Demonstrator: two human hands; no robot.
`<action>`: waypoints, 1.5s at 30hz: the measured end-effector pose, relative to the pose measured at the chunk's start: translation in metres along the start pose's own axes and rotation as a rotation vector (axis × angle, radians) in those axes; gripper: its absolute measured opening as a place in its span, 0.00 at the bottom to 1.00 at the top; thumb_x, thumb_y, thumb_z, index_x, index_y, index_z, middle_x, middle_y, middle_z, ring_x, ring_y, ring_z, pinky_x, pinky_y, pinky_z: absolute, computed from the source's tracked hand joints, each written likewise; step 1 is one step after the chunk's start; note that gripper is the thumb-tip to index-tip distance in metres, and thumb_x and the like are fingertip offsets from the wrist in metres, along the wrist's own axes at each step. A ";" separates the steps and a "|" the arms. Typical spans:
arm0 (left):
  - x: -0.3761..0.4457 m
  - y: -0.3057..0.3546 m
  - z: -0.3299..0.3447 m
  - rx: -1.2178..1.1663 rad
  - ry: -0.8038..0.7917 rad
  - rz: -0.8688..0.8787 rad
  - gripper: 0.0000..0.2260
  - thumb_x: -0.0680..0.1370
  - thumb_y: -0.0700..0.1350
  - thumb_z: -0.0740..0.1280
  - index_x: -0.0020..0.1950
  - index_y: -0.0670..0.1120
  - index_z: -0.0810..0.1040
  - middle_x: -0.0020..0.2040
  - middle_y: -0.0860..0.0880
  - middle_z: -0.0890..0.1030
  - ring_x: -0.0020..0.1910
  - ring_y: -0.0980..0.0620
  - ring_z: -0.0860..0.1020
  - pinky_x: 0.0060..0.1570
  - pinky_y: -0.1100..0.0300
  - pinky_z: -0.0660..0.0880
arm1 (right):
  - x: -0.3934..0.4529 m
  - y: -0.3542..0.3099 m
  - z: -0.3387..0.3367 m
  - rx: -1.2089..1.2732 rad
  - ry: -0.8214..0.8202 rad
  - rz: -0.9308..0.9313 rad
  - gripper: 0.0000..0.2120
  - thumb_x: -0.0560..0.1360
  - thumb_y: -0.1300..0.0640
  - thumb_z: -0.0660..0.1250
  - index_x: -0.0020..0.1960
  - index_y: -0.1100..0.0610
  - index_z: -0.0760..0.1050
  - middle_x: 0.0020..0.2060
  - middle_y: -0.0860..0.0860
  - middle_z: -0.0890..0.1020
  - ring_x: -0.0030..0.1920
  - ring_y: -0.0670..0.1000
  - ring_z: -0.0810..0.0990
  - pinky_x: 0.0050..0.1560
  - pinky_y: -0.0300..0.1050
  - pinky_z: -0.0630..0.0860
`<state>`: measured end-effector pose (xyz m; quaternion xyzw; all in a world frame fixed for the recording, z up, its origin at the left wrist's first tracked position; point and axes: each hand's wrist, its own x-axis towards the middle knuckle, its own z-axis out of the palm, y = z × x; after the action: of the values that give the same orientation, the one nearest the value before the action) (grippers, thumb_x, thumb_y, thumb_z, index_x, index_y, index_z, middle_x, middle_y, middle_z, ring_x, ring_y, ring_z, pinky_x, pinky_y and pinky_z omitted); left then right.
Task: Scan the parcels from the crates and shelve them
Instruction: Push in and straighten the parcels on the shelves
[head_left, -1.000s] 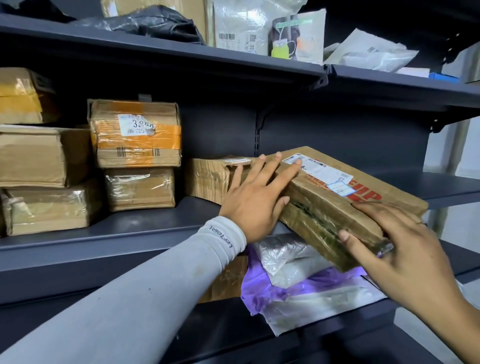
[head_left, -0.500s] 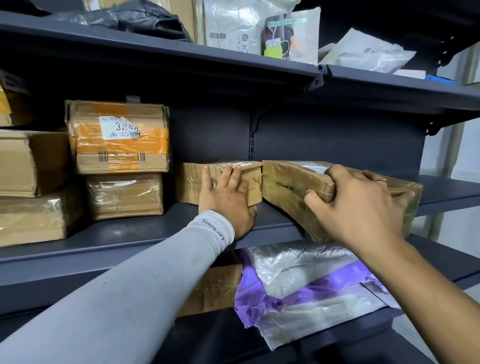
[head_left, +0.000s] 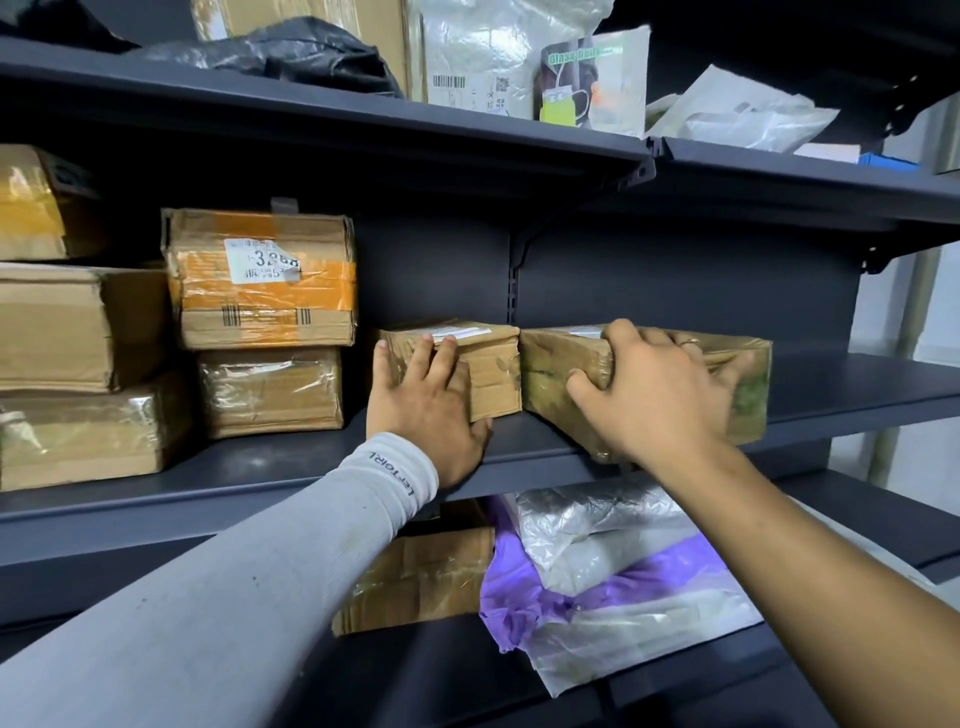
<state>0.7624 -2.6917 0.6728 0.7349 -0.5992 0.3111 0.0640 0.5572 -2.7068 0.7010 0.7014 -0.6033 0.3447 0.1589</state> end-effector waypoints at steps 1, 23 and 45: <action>-0.002 -0.001 0.000 -0.011 0.005 -0.008 0.36 0.82 0.67 0.48 0.85 0.49 0.49 0.86 0.48 0.44 0.84 0.45 0.41 0.77 0.31 0.37 | 0.004 -0.002 0.006 0.016 0.009 -0.016 0.25 0.76 0.34 0.61 0.66 0.48 0.70 0.68 0.53 0.77 0.71 0.62 0.71 0.70 0.84 0.53; -0.003 -0.004 0.024 -0.159 0.042 -0.100 0.39 0.79 0.74 0.45 0.85 0.56 0.47 0.84 0.50 0.35 0.82 0.43 0.32 0.77 0.33 0.34 | 0.025 0.006 0.088 0.033 0.026 -0.398 0.44 0.81 0.34 0.54 0.82 0.49 0.29 0.84 0.49 0.37 0.83 0.58 0.34 0.78 0.75 0.47; -0.023 -0.008 0.021 -0.294 0.117 -0.129 0.35 0.81 0.70 0.43 0.86 0.56 0.49 0.86 0.48 0.42 0.84 0.45 0.37 0.78 0.36 0.33 | -0.003 -0.015 0.096 0.127 0.031 -0.309 0.38 0.83 0.32 0.46 0.85 0.49 0.38 0.84 0.51 0.36 0.83 0.58 0.35 0.80 0.70 0.47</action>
<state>0.7757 -2.6799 0.6465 0.7351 -0.5853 0.2574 0.2254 0.5992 -2.7628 0.6329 0.7889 -0.4628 0.3645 0.1746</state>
